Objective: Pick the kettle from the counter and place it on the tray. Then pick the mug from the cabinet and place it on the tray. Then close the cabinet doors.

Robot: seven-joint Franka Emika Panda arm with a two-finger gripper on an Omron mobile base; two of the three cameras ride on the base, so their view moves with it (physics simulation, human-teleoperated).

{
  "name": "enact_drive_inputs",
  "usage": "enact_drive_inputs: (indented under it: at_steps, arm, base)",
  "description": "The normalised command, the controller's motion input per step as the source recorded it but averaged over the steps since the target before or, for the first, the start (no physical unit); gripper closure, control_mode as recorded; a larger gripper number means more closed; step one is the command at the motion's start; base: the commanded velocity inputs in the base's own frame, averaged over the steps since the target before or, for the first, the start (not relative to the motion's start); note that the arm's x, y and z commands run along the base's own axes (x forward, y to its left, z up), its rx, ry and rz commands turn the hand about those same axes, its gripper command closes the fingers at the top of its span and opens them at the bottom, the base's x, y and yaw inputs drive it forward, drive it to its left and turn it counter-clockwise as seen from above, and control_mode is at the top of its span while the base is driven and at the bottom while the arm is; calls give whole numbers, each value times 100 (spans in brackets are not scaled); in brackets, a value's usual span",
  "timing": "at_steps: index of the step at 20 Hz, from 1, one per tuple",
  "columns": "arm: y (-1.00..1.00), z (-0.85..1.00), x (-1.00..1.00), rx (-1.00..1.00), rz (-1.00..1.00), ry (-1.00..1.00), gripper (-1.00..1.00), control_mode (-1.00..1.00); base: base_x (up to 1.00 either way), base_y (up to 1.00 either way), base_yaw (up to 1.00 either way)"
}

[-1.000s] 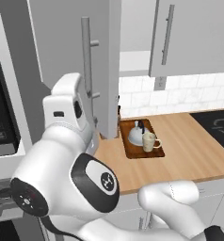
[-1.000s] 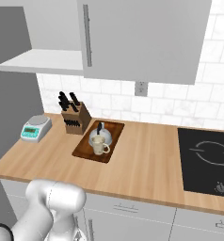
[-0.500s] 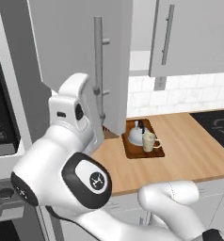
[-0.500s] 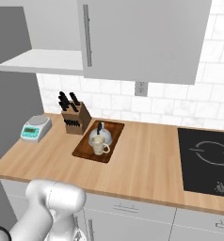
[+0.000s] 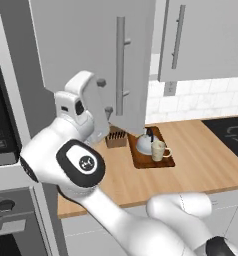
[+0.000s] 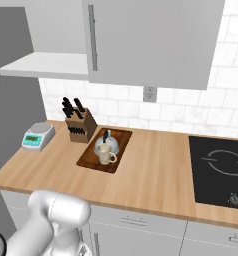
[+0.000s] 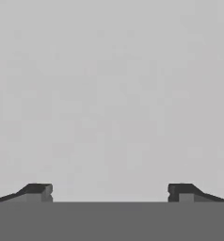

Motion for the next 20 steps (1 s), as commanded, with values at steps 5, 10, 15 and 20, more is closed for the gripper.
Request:
enact_drive_inputs:
  at_steps: [5, 10, 15, 20]
  arm:
    - [-4, 0, 99, 0, -11, 16, -100, -100]
    - [-24, 2, 73, 0, -1, 4, -100, -100]
    - [-46, 5, 83, 0, 0, 26, -100, -100]
    - [-16, 0, 52, 0, 0, 8, -100, -100]
  base:
    - [0, 0, 0]
    - [0, 0, 0]
    - [0, 0, 0]
    - [0, 0, 0]
